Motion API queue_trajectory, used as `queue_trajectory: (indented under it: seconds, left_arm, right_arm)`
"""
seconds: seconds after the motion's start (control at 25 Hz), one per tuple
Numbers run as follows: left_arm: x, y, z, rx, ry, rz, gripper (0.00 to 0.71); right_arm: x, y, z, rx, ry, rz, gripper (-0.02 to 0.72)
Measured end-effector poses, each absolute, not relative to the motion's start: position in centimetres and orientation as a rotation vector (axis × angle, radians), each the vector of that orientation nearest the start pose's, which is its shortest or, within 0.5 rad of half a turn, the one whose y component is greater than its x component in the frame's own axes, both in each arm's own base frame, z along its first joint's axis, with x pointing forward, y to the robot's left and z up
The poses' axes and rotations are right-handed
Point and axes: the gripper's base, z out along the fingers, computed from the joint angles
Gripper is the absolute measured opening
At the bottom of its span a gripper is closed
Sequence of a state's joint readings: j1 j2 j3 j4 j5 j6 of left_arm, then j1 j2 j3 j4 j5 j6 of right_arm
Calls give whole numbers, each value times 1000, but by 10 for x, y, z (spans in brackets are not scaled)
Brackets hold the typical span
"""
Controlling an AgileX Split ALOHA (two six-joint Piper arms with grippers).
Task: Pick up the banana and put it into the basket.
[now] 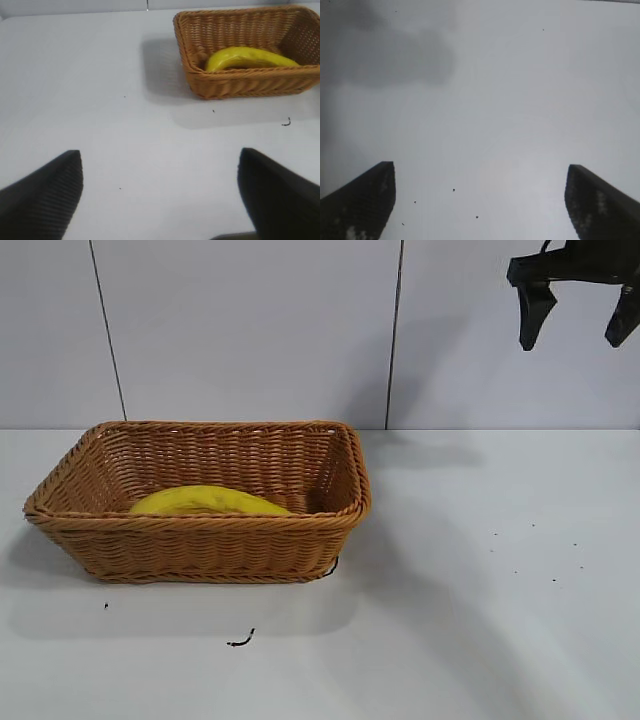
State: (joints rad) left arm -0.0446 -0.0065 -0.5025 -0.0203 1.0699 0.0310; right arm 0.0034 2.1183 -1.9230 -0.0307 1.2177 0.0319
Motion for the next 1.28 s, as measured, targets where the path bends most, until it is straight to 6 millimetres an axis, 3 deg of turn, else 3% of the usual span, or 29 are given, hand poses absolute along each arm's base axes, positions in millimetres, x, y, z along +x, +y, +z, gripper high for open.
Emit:
queue_trajectory:
  seconds: [0.32, 0.72, 1.04, 1.2, 1.24, 1.28]
  left_arm:
    - [-7, -1, 277, 78, 2043, -33, 635]
    - [-7, -1, 277, 78, 2043, -33, 635]
    - [-7, -1, 277, 78, 2043, -33, 635]
    - [-7, -1, 277, 78, 2043, -33, 635]
    - [-7, -1, 277, 78, 2043, -33, 635]
    - [-7, -1, 277, 78, 2043, -33, 635]
  right_arm:
    - [378, 0, 225, -14, 3117, -23, 626]
    - [252, 0, 238, -13, 3193, -19, 626]
    - [160, 1, 240, 1, 3036, 15, 626]
    - [119, 1, 235, 1, 2885, 16, 626]
    - [119, 1, 235, 1, 2885, 16, 626]
    - [103, 2, 242, 3, 2771, 22, 626]
